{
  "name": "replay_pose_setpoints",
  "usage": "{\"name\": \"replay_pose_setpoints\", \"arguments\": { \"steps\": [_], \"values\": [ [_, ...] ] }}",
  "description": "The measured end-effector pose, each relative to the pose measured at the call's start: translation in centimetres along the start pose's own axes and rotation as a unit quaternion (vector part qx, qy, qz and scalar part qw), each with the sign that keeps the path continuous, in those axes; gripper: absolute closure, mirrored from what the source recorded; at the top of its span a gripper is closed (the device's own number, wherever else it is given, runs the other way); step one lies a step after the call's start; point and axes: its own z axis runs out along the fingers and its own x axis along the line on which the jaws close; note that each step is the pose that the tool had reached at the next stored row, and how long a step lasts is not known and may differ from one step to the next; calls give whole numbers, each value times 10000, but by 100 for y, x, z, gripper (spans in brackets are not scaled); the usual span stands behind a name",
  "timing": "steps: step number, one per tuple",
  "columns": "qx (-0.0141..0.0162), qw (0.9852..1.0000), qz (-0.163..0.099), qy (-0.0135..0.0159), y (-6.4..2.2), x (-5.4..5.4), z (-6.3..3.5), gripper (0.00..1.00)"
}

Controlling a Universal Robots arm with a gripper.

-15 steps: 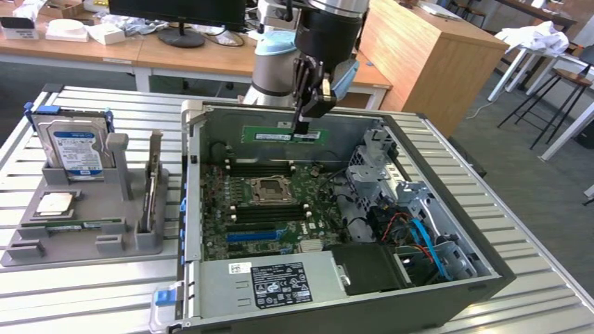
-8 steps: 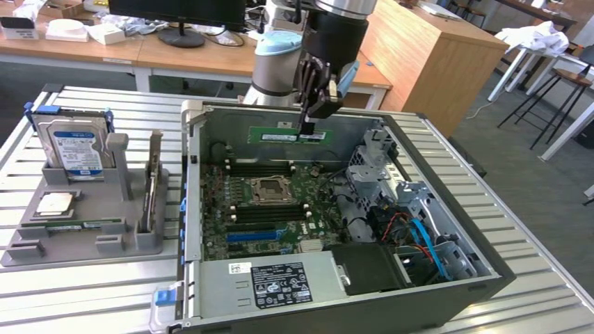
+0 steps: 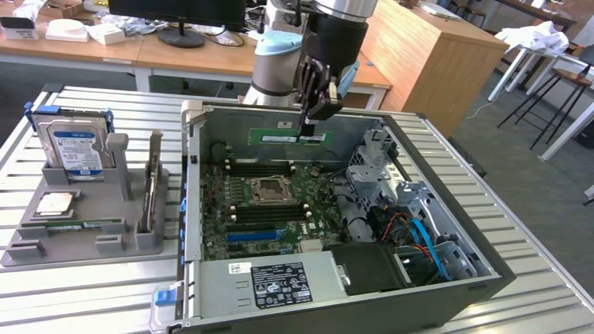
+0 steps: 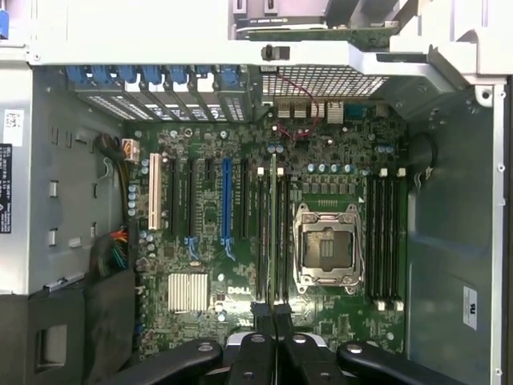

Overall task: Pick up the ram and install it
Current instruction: 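Pick up the ram and move it above insertion slot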

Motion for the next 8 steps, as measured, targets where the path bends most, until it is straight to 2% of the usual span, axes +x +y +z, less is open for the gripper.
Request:
{"name": "replay_pose_setpoints", "arguments": {
  "steps": [8],
  "values": [
    [0,10000,1,0,-3,-4,145,89]
  ]
}}
